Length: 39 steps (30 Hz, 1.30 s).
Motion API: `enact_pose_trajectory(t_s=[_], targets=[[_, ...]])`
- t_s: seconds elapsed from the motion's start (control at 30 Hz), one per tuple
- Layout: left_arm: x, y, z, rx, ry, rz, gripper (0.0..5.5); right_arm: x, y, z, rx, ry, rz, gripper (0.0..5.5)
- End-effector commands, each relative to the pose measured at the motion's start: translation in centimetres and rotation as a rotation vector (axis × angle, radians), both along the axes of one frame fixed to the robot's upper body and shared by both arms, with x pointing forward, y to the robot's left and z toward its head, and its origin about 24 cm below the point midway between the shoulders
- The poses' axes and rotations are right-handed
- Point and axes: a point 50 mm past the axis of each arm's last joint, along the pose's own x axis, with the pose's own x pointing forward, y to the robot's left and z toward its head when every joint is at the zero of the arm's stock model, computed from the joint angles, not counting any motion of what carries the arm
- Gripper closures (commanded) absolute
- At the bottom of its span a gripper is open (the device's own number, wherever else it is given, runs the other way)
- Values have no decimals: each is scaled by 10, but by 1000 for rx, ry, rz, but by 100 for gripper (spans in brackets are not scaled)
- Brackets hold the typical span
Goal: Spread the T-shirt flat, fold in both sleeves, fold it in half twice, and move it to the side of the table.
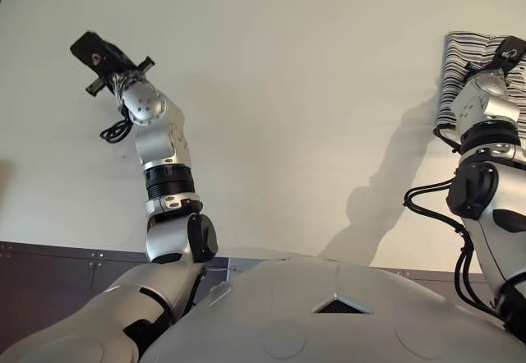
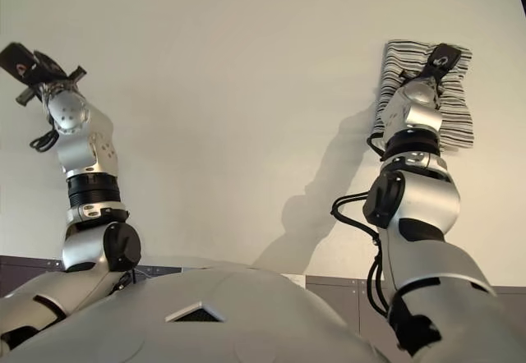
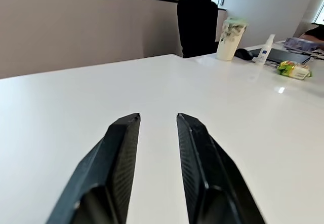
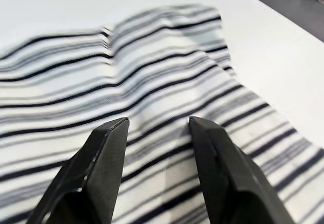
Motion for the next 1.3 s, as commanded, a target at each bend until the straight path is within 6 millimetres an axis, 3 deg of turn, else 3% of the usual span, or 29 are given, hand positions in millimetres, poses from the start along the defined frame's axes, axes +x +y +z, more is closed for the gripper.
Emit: enact_pose_trajectory(t_s=[0.03, 0.1, 0.2, 0.3, 0.4, 0.47, 0.57, 0.67, 0.93, 1.07, 1.17, 1.3], targets=[[19, -17, 53, 68, -79, -23, 417, 40, 38, 66, -199, -281, 149, 331], [26, -31, 74, 101, -123, -66, 417, 53, 76, 85, -252, -372, 221, 331], [43, -64, 82, 134, -141, -219, 417, 62, 141, 90, -150, -405, 383, 331], [53, -86, 76, 124, -103, -321, 417, 57, 204, 95, -77, -465, 554, 331], [63, -108, 82, 184, -142, -505, 417, 46, 246, 98, -52, -519, 657, 331], [68, -121, 84, 196, -161, -591, 417, 41, 252, 97, -68, -536, 661, 331], [76, -138, 82, 153, -170, -673, 417, 39, 246, 95, -79, -540, 604, 331], [81, -149, 77, 103, -168, -795, 370, 39, 246, 98, -81, -553, 571, 327], [90, -139, 72, 85, -132, -823, 240, 41, 249, 96, -51, -536, 523, 309], [91, -147, 70, 81, -110, -834, 240, 40, 248, 96, -29, -540, 464, 239], [85, -146, 68, 117, -121, -764, 240, 36, 260, 99, -30, -568, 477, 239], [72, -134, 73, 221, -168, -585, 240, 32, 281, 107, -65, -603, 622, 239]])
